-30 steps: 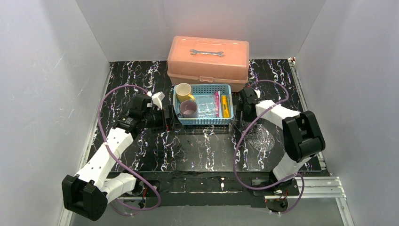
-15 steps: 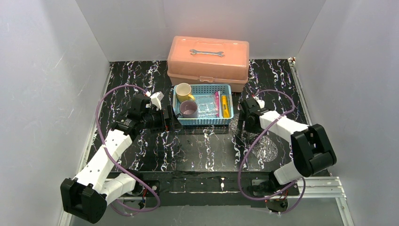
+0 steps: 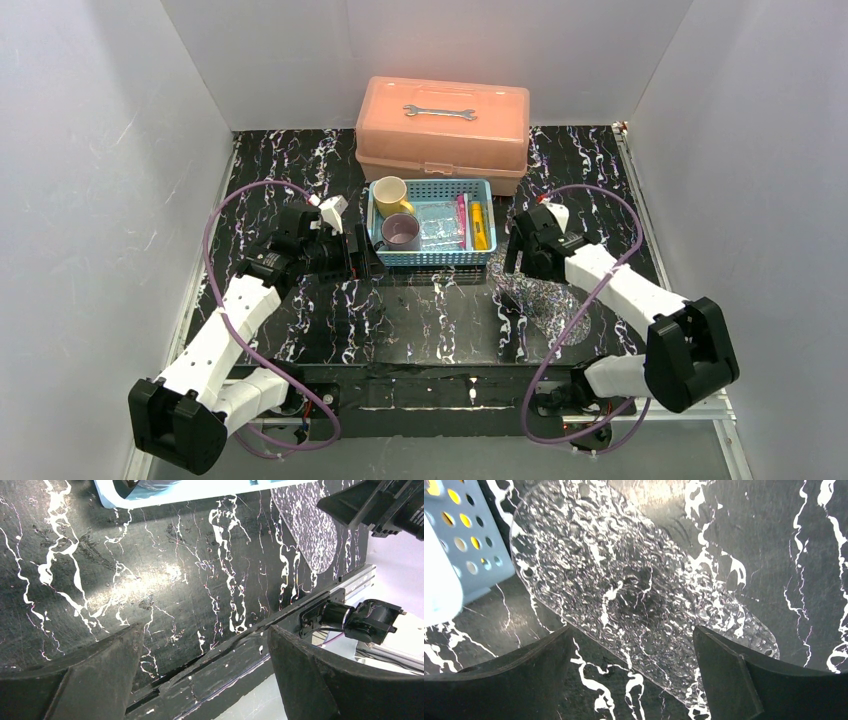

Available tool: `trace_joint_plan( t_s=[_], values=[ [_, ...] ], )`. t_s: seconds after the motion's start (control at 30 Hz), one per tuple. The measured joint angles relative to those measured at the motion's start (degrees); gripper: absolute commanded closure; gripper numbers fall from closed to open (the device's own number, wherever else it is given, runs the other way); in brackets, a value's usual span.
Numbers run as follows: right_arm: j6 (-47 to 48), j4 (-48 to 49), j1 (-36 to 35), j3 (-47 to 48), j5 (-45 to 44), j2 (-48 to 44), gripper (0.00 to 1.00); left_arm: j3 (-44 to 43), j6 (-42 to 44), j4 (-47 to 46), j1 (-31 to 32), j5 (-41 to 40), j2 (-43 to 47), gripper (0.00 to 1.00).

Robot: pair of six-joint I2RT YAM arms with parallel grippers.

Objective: Prepare toiletry sets of a toothbrush and toothpaste on the tray

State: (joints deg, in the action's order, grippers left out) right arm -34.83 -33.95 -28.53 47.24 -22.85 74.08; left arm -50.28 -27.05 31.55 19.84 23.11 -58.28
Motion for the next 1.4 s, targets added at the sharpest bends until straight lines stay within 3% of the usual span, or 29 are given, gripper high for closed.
trace_joint_plan(
  t_s=[0.5, 1.4],
  values=[
    [-0.11, 3.28, 2.23, 9.73, -3.91, 13.53, 0.02, 0.00, 0.48, 0.26, 0.00, -1.27, 0.42, 0.07],
    [2.32, 12.17, 4.20, 7.19, 0.98, 20.37, 0.00, 0.00, 0.90, 0.37, 0.00, -1.27, 0.44, 0.07]
  ],
)
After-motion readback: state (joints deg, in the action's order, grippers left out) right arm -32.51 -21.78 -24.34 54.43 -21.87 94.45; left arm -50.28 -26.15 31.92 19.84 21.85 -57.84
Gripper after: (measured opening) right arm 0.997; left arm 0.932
